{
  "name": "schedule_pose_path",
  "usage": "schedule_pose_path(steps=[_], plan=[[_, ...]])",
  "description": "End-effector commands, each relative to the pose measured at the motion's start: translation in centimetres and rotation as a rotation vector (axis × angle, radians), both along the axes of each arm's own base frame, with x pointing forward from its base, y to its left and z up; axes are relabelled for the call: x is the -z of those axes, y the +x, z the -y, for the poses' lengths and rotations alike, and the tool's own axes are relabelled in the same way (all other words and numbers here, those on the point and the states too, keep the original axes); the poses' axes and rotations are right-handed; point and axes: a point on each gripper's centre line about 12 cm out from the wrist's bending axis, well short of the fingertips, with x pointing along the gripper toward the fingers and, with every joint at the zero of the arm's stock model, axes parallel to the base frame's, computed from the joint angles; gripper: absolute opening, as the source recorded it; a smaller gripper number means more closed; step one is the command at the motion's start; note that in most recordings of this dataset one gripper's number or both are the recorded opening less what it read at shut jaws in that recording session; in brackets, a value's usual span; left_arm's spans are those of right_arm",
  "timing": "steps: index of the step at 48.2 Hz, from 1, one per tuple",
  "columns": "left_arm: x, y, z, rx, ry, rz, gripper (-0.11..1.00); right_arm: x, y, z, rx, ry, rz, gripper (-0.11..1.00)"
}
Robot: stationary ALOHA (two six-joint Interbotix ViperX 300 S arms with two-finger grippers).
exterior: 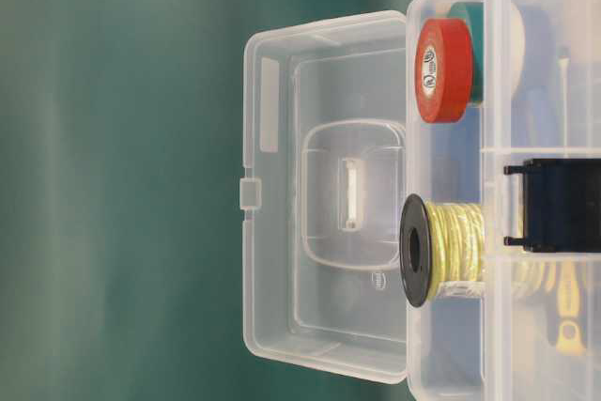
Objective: Open the tool box with both arms.
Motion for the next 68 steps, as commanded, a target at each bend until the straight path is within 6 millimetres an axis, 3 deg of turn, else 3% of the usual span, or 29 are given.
schedule_pose_path(steps=[1, 19, 68], plan=[[-0.4, 0.2, 0.3, 0.015, -0.003, 0.017, 0.86, 0.0, 0.2, 0.0, 0.015, 0.025, 0.033, 0.85], [-0.3, 0.0, 0.7, 0.036, -0.009, 0.033, 0.85, 3.4, -1.7, -0.4, 0.046, 0.084, 0.102, 0.85], [-0.3, -0.1, 0.7, 0.036, -0.008, 0.047, 0.85, 2.6, -1.8, -0.6, 0.035, 0.081, 0.12, 0.85]])
